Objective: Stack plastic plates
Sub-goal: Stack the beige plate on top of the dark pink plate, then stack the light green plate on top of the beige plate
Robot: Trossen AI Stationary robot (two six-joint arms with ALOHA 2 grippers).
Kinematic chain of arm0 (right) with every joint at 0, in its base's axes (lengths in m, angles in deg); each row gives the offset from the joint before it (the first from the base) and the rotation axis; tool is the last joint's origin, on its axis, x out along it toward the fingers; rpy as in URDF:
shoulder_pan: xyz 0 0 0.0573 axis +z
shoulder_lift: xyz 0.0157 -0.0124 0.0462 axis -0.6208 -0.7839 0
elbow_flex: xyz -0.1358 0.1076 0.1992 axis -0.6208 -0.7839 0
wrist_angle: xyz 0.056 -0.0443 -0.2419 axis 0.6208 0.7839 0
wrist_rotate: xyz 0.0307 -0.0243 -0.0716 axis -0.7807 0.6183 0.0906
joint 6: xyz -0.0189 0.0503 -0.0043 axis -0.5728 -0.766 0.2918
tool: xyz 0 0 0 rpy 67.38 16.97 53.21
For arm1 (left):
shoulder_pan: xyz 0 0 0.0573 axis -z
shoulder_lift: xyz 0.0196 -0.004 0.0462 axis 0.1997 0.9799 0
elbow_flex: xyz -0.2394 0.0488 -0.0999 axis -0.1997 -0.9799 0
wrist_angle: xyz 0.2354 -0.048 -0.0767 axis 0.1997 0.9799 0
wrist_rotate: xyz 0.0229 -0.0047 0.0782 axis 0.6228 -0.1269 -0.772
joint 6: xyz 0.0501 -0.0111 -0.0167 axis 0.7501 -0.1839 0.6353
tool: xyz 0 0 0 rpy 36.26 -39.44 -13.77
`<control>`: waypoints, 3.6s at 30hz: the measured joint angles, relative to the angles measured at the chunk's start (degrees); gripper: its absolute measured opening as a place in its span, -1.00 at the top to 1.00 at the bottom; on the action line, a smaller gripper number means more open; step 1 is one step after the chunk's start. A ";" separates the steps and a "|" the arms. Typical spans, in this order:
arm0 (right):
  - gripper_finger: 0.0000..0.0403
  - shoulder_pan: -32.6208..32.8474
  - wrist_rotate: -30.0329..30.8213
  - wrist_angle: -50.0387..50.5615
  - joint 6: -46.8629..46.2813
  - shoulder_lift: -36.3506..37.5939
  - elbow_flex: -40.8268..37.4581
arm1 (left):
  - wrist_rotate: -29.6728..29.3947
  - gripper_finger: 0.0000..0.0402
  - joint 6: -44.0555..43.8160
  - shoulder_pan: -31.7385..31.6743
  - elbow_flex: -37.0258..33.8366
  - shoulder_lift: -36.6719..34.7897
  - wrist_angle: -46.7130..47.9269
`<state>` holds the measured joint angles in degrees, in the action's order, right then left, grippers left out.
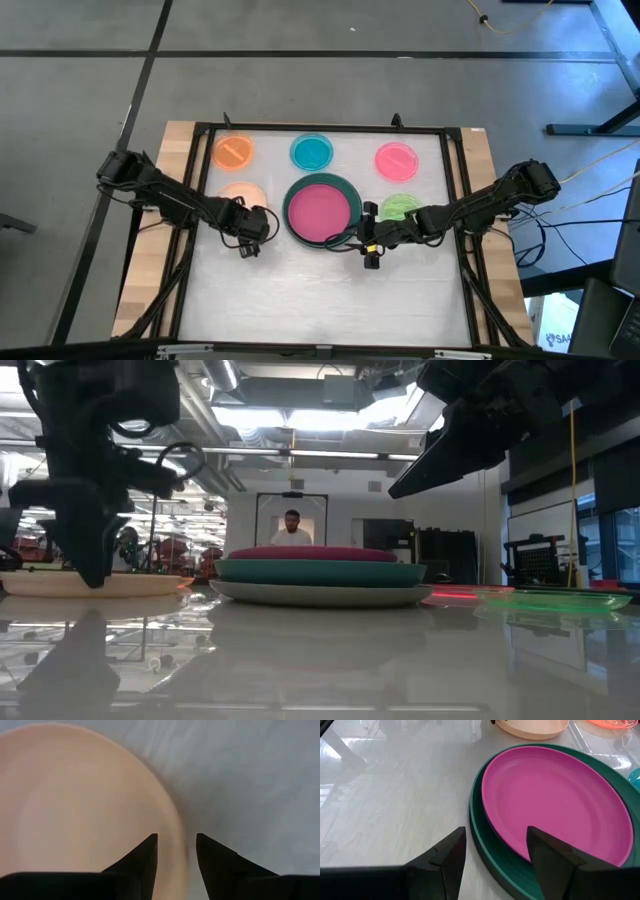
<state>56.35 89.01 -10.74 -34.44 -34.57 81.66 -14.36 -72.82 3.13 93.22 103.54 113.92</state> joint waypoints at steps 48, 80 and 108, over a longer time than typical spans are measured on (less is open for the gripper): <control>0.02 0.02 0.00 -0.02 0.35 0.00 -0.04 | -5.79 0.95 31.82 2.18 11.63 4.62 -33.99; 0.02 0.02 0.00 0.43 0.33 0.01 -0.04 | -2.77 0.35 33.86 -1.71 1.42 4.26 -49.81; 0.02 0.01 -0.15 44.77 -29.23 5.68 -0.04 | -19.03 0.43 24.84 14.72 -19.47 1.23 -85.32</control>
<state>56.37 88.86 34.04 -63.67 -28.89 81.62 -33.38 -47.99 17.85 73.75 104.77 28.60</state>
